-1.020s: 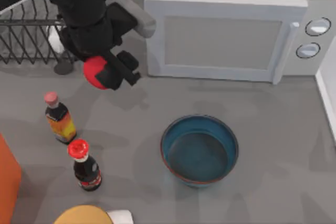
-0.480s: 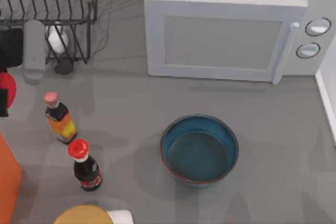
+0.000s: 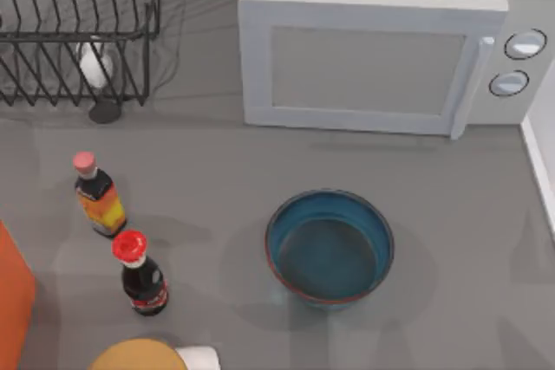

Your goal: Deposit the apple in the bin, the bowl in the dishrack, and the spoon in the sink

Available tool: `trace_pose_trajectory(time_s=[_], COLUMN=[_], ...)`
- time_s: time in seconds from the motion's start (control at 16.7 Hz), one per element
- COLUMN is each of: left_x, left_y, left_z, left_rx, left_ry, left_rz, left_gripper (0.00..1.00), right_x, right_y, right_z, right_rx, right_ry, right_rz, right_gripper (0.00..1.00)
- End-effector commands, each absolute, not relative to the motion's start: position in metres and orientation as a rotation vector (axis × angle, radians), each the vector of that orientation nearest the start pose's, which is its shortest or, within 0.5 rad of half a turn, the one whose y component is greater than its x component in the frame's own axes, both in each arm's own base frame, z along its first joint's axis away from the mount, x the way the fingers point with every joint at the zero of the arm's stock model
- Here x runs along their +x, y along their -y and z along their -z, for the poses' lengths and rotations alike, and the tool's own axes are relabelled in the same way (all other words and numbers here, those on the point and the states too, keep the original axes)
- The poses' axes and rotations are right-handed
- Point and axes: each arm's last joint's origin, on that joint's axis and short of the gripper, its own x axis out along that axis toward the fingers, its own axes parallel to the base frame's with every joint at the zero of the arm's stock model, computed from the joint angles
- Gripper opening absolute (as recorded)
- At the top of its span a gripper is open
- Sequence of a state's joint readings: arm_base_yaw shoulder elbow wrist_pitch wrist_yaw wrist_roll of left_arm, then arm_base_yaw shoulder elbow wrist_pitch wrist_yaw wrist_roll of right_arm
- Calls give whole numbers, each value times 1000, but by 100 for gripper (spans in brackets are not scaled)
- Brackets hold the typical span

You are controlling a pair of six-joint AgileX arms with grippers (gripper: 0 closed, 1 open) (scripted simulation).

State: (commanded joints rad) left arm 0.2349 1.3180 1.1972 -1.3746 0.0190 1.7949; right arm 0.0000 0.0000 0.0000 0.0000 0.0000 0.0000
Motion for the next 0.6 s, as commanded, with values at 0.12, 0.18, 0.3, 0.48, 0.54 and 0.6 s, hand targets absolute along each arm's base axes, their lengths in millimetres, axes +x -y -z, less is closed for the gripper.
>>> trace_pose_trajectory(time_s=[0.12, 0.18, 0.3, 0.48, 0.54, 0.6], left_x=[203, 201, 199, 199, 200, 200], left_y=[-62, -65, -67, -67, -67, -67], left_z=[-281, -278, -275, -275, -275, -274], left_rx=[1226, 1219, 1209, 1209, 1215, 1215], left_ry=[-1170, -1175, -1181, -1181, -1178, -1177], left_rz=[1187, 1207, 1227, 1227, 1227, 1228], left_gripper=[0, 0, 0, 0, 0, 0], right_x=[106, 106, 106, 106, 106, 106], right_y=[1, 1, 1, 1, 1, 1], right_z=[-160, -160, -160, -160, -160, -160], right_rx=[0, 0, 0, 0, 0, 0], right_ry=[0, 0, 0, 0, 0, 0], right_rz=[0, 0, 0, 0, 0, 0], right_gripper=[100, 100, 100, 100, 100, 100])
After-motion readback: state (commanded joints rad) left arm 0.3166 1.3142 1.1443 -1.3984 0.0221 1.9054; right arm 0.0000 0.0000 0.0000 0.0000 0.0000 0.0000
